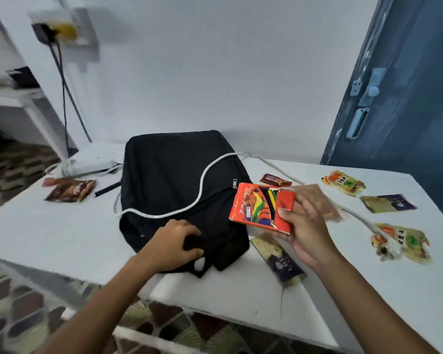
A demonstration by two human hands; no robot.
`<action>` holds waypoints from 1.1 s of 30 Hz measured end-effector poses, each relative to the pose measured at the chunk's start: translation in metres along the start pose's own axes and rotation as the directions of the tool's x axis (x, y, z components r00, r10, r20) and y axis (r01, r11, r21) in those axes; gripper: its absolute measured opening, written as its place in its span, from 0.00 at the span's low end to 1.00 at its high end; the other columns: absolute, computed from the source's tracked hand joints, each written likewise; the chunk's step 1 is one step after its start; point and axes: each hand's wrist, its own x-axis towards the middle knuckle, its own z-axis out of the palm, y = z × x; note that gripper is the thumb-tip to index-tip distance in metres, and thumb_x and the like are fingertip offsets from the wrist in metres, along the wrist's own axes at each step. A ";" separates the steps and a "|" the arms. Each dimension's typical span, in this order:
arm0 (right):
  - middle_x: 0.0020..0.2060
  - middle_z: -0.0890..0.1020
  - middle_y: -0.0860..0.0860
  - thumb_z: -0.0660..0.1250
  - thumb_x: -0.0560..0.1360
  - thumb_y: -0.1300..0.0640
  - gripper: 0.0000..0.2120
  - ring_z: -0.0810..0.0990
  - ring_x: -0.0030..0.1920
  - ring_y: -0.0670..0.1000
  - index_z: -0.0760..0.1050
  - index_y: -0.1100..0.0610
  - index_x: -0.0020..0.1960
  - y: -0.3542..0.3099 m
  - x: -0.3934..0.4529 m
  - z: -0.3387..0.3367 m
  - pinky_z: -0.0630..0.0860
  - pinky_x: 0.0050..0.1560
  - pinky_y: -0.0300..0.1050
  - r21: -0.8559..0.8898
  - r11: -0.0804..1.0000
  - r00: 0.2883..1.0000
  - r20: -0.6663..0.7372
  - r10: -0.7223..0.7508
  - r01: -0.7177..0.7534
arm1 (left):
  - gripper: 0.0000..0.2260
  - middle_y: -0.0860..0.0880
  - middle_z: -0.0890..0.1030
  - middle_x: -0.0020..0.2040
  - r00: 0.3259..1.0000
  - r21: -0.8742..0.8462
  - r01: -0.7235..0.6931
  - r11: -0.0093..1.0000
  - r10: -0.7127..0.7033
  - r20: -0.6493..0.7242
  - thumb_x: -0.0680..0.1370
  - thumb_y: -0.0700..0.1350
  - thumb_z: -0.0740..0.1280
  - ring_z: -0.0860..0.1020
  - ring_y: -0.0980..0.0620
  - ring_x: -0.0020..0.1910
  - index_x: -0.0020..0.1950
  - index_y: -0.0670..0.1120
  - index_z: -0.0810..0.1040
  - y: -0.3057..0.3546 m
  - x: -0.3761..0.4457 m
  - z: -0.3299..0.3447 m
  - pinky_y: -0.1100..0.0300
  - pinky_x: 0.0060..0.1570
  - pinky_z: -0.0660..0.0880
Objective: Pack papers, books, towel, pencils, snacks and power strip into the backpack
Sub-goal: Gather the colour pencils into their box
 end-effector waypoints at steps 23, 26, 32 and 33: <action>0.49 0.83 0.62 0.61 0.75 0.71 0.14 0.84 0.46 0.62 0.71 0.61 0.59 0.016 -0.027 0.070 0.81 0.41 0.60 -0.070 0.989 0.984 0.111 0.139 -0.131 | 0.06 0.46 0.78 0.43 0.861 -0.490 0.004 0.872 -0.252 -0.442 0.78 0.44 0.63 0.75 0.44 0.45 0.47 0.42 0.73 -0.026 0.050 -0.104 0.57 0.44 0.66; 0.53 0.80 0.65 0.60 0.74 0.72 0.12 0.83 0.48 0.65 0.70 0.60 0.55 0.025 -0.022 0.086 0.81 0.41 0.62 -0.139 0.967 0.972 0.062 0.225 -0.215 | 0.16 0.49 0.82 0.45 0.955 -0.525 -0.107 0.845 -0.060 -0.291 0.68 0.59 0.71 0.80 0.52 0.46 0.42 0.47 0.78 -0.029 0.059 -0.148 0.57 0.49 0.74; 0.52 0.80 0.66 0.57 0.74 0.73 0.13 0.81 0.50 0.65 0.69 0.65 0.56 0.039 -0.007 0.117 0.81 0.42 0.60 0.101 0.940 0.945 0.052 0.322 -0.326 | 0.11 0.49 0.77 0.36 0.903 -0.026 -0.292 0.956 0.267 -0.335 0.70 0.50 0.75 0.75 0.49 0.38 0.39 0.47 0.76 -0.024 0.086 -0.198 0.60 0.34 0.67; 0.52 0.80 0.66 0.57 0.74 0.73 0.13 0.81 0.51 0.64 0.69 0.65 0.56 0.041 -0.003 0.122 0.81 0.43 0.60 0.150 0.933 0.944 0.040 0.326 -0.328 | 0.10 0.50 0.76 0.35 0.877 -0.021 -0.309 0.951 0.276 -0.394 0.71 0.49 0.74 0.75 0.49 0.38 0.38 0.47 0.76 -0.025 0.091 -0.207 0.59 0.35 0.66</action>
